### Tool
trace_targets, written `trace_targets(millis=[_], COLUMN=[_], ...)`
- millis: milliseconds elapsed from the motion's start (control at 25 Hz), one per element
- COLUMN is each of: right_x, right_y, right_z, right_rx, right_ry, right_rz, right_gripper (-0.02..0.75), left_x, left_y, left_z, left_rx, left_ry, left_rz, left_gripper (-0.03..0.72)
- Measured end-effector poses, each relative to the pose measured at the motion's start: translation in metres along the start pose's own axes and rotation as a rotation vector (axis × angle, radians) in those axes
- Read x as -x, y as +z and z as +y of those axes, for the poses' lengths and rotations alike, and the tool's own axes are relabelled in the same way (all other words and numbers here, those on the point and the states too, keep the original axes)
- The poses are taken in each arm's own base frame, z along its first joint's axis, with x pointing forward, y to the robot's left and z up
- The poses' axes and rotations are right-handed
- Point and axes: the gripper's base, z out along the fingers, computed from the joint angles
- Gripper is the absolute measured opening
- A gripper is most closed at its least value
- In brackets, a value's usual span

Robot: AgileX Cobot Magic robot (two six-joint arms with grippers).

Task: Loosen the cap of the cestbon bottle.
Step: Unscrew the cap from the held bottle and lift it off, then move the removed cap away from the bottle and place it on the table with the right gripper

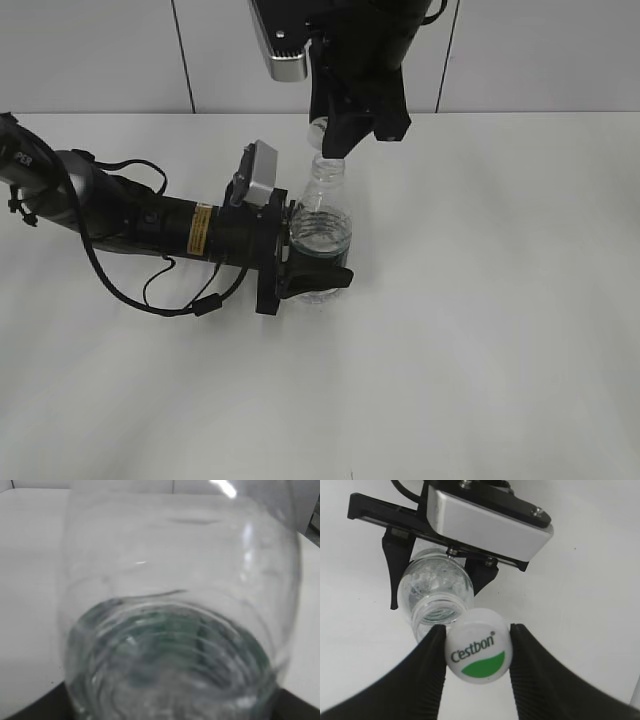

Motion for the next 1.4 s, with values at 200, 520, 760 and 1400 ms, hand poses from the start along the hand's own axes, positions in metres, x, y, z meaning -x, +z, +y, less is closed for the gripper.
trace_targets(millis=[200,520,760,1400], right_x=[0.001,-0.004,-0.046,-0.18], right_y=[-0.008,-0.018,-0.027,0.002], right_z=[0.0,0.0,-0.007,-0.01], right_rx=[-0.019,-0.051,-0.074,-0.104], right_ry=[0.025,0.223,0.555,1.506], right_rz=[0.004,0.033,0.017,0.074], right_gripper=[0.294,0.294,0.294,0.294], left_x=[0.0,0.001,0.002,0.006], left_y=[0.0,0.0,0.0,-0.001], left_z=[0.0,0.002,0.003,0.008], left_rx=[-0.001,0.021,0.038,0.091], left_ry=[0.0,-0.01,-0.019,-0.047], left_rz=[-0.001,-0.015,-0.027,-0.065], left_gripper=[0.407,0.407,0.407,0.407])
